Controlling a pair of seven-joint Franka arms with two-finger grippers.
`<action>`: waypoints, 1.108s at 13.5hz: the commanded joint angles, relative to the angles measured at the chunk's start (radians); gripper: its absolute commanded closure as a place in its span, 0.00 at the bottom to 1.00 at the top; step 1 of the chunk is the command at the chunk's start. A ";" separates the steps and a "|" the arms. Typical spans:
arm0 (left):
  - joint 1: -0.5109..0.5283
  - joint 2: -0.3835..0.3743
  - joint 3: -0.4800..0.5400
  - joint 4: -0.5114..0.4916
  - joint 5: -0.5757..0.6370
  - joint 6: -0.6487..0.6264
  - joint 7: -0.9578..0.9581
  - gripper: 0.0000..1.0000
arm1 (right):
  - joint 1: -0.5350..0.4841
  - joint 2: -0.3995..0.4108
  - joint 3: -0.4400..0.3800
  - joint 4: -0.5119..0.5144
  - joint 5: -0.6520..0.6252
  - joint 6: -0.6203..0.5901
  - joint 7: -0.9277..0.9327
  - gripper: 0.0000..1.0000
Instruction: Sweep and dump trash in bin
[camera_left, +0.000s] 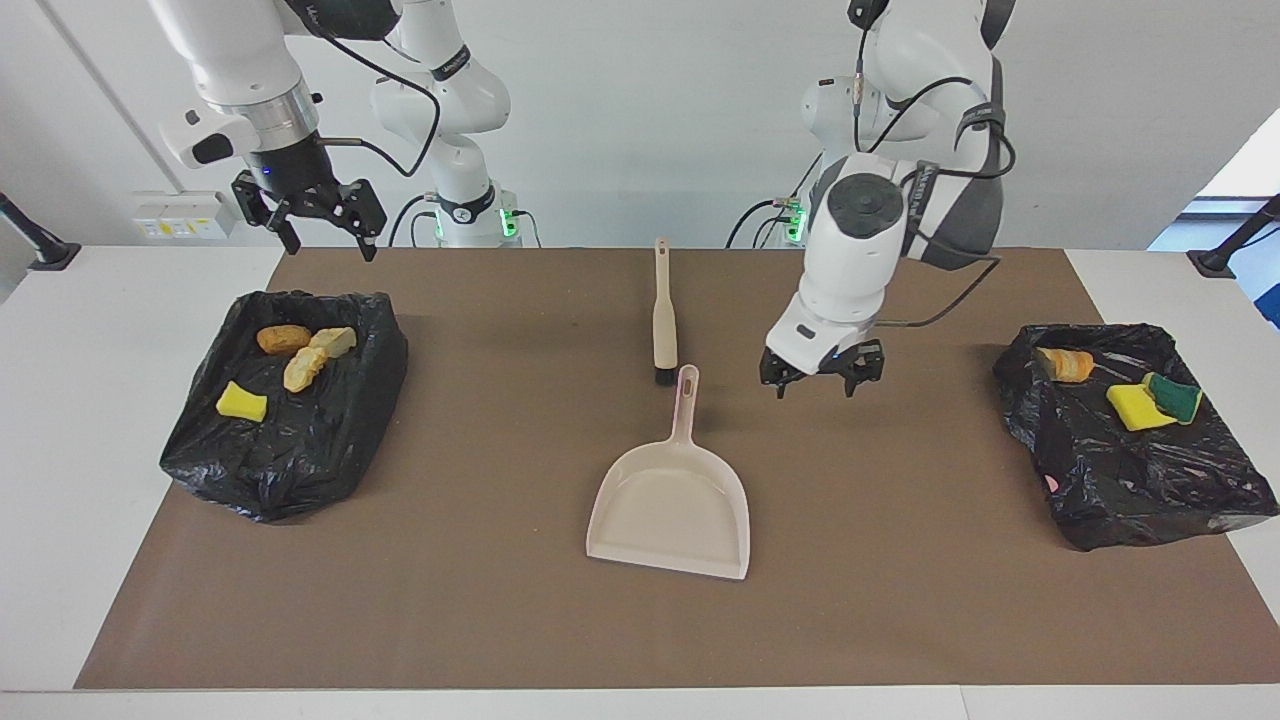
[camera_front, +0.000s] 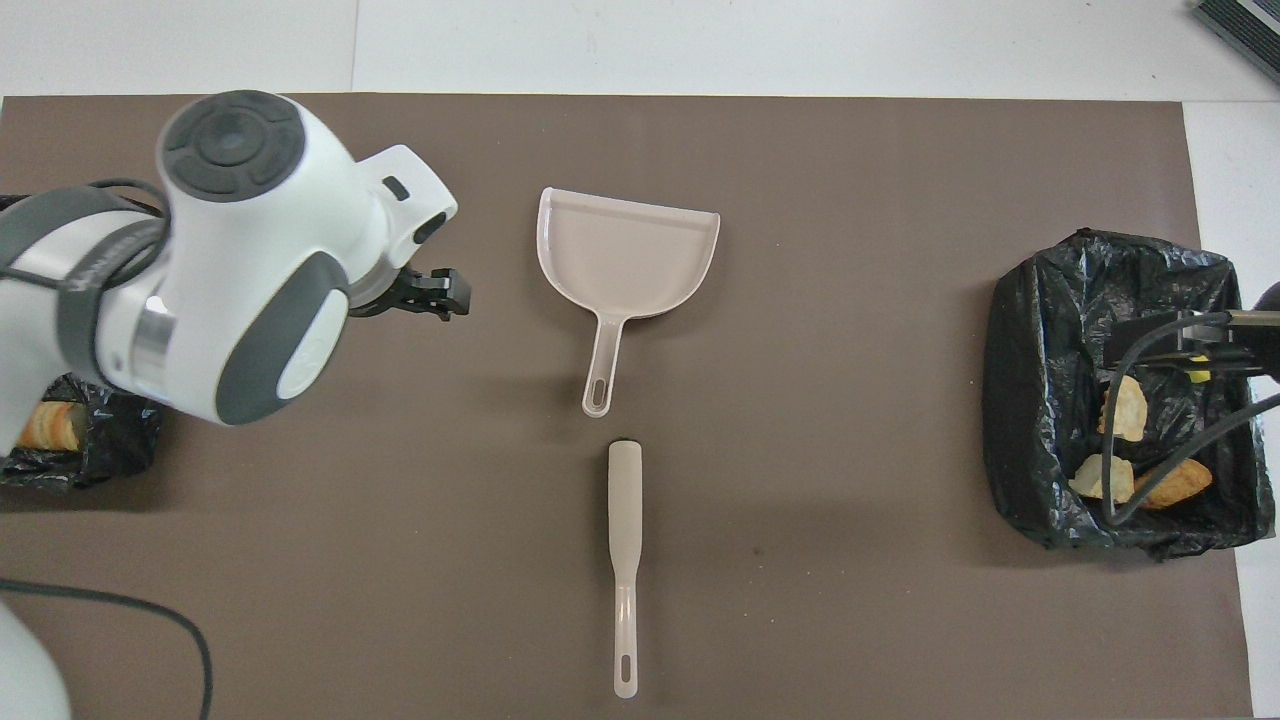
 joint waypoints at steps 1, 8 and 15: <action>-0.010 -0.168 0.110 -0.106 -0.041 -0.078 0.168 0.00 | 0.001 -0.011 0.010 -0.001 0.002 -0.009 -0.019 0.00; 0.024 -0.243 0.240 0.033 -0.070 -0.239 0.356 0.00 | -0.002 -0.011 0.010 -0.001 0.002 -0.015 -0.030 0.00; 0.099 -0.179 0.214 0.184 -0.101 -0.383 0.353 0.00 | -0.007 -0.011 0.002 -0.003 0.000 -0.006 -0.030 0.00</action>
